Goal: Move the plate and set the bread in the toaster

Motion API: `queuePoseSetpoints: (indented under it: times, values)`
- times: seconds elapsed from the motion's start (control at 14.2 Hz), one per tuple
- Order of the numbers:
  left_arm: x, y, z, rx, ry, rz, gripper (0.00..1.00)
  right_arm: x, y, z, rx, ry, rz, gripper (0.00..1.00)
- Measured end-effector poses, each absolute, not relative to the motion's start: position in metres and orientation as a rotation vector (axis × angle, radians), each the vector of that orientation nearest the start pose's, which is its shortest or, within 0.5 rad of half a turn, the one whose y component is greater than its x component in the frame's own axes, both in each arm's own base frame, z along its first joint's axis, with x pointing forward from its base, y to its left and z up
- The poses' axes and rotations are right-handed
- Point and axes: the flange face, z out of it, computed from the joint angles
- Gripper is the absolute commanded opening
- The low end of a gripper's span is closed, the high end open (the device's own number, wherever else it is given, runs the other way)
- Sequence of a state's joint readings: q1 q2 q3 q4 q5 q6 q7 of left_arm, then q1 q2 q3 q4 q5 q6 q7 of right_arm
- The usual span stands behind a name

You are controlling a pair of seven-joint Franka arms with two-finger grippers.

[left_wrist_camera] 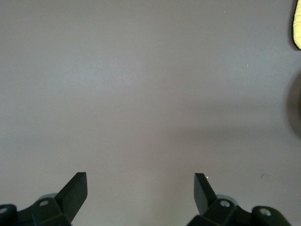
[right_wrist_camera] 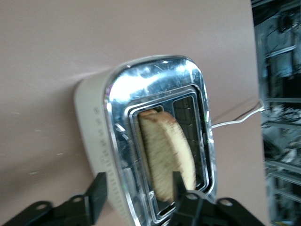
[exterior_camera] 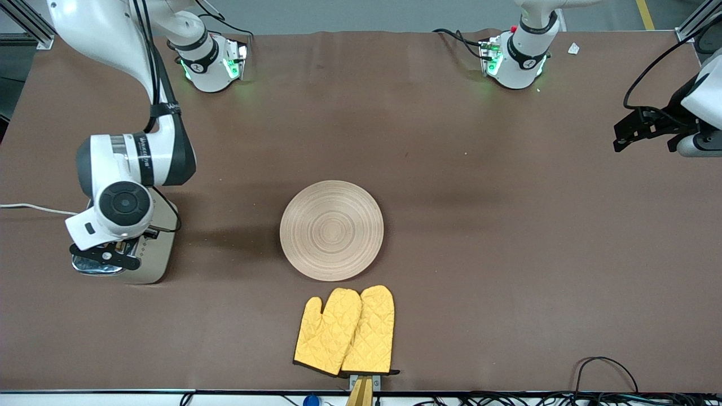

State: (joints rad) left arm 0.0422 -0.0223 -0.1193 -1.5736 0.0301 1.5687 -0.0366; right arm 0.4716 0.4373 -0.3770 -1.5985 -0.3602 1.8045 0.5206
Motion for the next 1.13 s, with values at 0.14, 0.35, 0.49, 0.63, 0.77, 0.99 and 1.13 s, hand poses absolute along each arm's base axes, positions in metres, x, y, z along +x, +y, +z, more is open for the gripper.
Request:
queuePoseSetpoints:
  times: [0.14, 0.35, 0.49, 0.63, 0.77, 0.99, 1.13]
  values:
    - [0.546, -0.040, 0.635, -3.109, 0.064, -0.031, 1.00, 0.650, 0.075, 0.438, 2.712, -0.427, -0.066, 1.00]
    - [0.546, -0.042, 0.636, -3.109, 0.070, -0.034, 1.00, 0.632, 0.078, 0.525, 2.904, -0.374, -0.071, 1.00]
    - [0.546, -0.044, 0.636, -3.109, 0.076, -0.035, 1.00, 0.617, 0.069, 0.571, 2.965, -0.355, -0.013, 1.00]
    - [0.545, -0.045, 0.637, -3.108, 0.079, -0.038, 1.00, 0.602, 0.056, 0.608, 3.009, -0.281, 0.053, 1.00]
    - [0.544, -0.046, 0.639, -3.108, 0.080, -0.044, 1.00, 0.592, 0.034, 0.631, 3.033, -0.188, 0.093, 1.00]
    - [0.542, -0.046, 0.647, -3.108, 0.082, -0.070, 1.00, 0.586, -0.002, 0.642, 3.040, -0.027, 0.097, 1.00]
    - [0.542, -0.046, 0.653, -3.108, 0.081, -0.088, 1.00, 0.585, -0.019, 0.641, 3.043, 0.028, 0.073, 1.00]
